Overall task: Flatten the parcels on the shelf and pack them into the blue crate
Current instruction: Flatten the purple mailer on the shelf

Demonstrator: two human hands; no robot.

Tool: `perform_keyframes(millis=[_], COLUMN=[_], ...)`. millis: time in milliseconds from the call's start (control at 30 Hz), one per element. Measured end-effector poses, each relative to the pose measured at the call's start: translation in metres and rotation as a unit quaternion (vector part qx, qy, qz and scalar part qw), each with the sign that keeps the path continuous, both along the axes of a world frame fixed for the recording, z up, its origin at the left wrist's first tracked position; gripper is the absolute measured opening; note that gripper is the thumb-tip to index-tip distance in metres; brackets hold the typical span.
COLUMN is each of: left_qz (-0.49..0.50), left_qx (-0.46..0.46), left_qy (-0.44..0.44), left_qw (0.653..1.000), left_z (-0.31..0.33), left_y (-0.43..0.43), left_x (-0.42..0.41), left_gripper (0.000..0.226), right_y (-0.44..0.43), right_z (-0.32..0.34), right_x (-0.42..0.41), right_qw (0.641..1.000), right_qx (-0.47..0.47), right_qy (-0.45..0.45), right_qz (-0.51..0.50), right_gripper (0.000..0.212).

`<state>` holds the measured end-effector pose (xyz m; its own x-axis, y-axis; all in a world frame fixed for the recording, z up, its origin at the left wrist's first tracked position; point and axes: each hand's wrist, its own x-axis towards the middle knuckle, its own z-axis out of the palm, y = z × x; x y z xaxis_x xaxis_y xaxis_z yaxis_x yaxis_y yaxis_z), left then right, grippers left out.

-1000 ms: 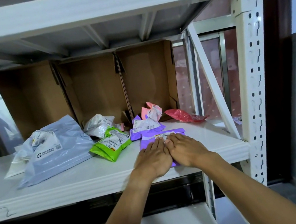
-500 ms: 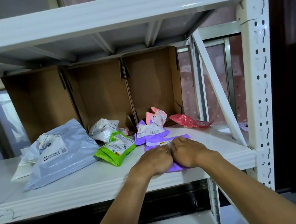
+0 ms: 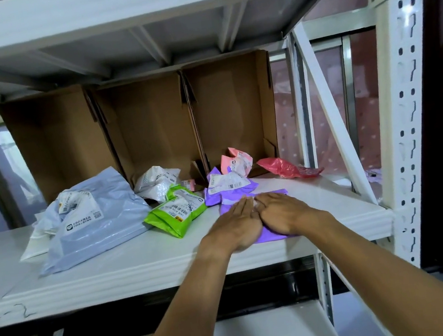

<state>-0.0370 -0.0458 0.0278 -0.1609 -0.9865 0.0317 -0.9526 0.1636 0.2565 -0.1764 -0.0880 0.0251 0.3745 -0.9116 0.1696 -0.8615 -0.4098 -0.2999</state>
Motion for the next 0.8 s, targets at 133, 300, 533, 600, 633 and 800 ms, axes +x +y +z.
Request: perform_keyframes(millis=[133,300,533,600,633,800], left_qz=[0.042,0.066,0.076,0.075,0.076,0.071], left_qx=[0.012,0.009,0.026,0.029,0.027,0.014], left_qy=[-0.003,-0.002,-0.021,-0.016,-0.014,0.009], left_qw=[0.999,0.998,0.997,0.997,0.997,0.997], left_z=[0.001,0.002,0.002,0.002,0.002,0.001], left_y=[0.002,0.015,0.024,0.028,0.029,0.034], left_x=[0.006,0.011,0.023,0.028,0.029,0.029], left_gripper=[0.068,0.069,0.072,0.071,0.072,0.072], right_y=[0.010,0.021,0.020,0.019,0.020,0.027], right_z=[0.007,0.013,0.012,0.010,0.010,0.010], right_x=[0.000,-0.002,-0.005,-0.012,-0.015,-0.021], right_qw=[1.000,0.999,0.999,0.999,0.999,0.998], right_qx=[0.015,0.016,0.024,0.032,0.037,0.049], right_qy=[0.006,0.046,0.047,0.039,0.030,-0.014], right_qz=[-0.004,-0.001,-0.003,-0.014,-0.020,-0.041], right_gripper=[0.054,0.046,0.047,0.043,0.040,0.038])
